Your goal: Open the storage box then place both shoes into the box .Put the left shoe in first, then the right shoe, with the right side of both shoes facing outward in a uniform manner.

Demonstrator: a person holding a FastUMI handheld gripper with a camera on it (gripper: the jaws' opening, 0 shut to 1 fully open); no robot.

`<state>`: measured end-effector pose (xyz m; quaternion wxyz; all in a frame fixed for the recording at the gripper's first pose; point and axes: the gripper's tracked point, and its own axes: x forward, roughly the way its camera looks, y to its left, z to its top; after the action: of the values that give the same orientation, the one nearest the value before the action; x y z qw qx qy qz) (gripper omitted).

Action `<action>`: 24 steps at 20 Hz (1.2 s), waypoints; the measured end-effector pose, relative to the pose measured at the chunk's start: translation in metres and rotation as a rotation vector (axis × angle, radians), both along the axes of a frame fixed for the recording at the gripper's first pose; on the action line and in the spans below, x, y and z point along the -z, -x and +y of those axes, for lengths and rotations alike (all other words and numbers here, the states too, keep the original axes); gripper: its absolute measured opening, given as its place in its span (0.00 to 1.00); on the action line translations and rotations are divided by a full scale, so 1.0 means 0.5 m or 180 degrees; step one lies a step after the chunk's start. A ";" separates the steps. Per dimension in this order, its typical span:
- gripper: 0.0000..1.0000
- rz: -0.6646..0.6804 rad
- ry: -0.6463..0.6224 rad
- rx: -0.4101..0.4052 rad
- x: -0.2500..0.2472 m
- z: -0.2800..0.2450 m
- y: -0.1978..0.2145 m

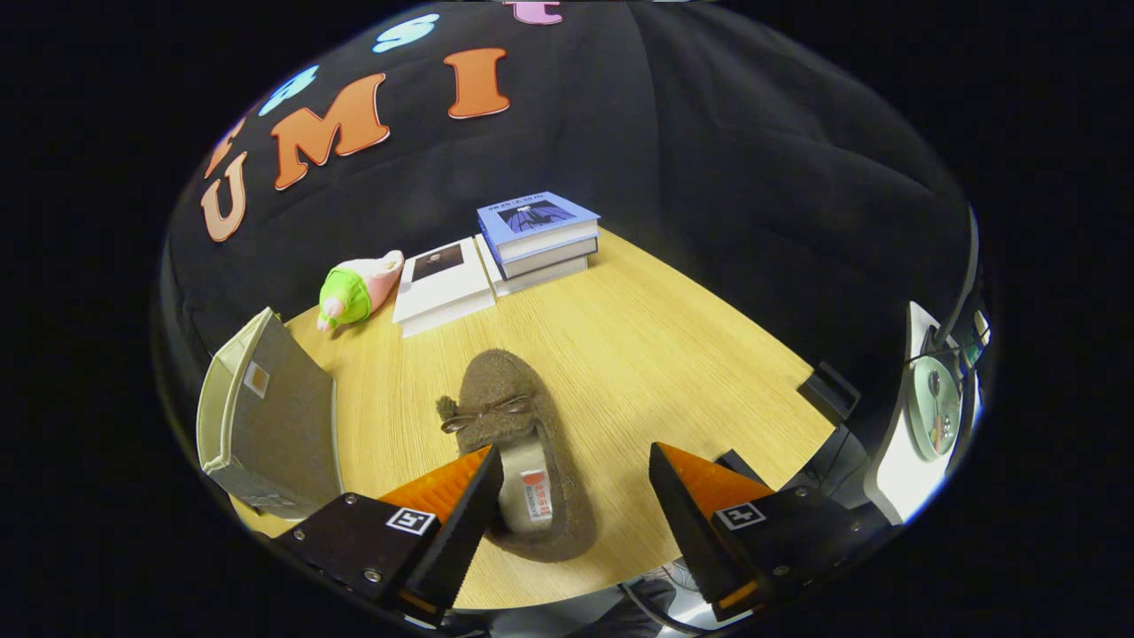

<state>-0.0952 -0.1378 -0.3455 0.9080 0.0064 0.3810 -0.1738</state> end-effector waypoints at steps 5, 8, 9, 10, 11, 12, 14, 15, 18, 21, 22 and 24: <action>0.87 0.0184 -0.0152 0.0041 0.064 0.003 -0.014; 0.67 0.0226 -0.0292 0.0062 0.089 0.015 -0.030; 0.58 0.0259 -0.0311 0.0112 0.097 0.013 -0.031; 0.48 0.0280 -0.0265 0.0157 0.099 0.001 -0.030; 0.33 0.0271 -0.0259 0.0182 0.097 -0.004 -0.033; 0.26 0.0253 -0.0255 0.0191 0.096 -0.008 -0.035; 0.07 0.0219 -0.0326 0.0255 0.094 -0.010 -0.036; 0.04 0.0204 -0.0351 0.0307 0.091 -0.011 -0.032; 0.01 0.0120 -0.0328 0.0336 0.072 -0.008 -0.041; 0.01 -0.0008 -0.0482 0.0277 0.044 0.028 -0.068; 0.01 -0.0043 -0.0531 0.0266 0.034 0.040 -0.078; 0.01 -0.0097 -0.0593 0.0221 0.008 0.072 -0.096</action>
<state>-0.0470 -0.1019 -0.3496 0.9026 0.1067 0.3813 -0.1688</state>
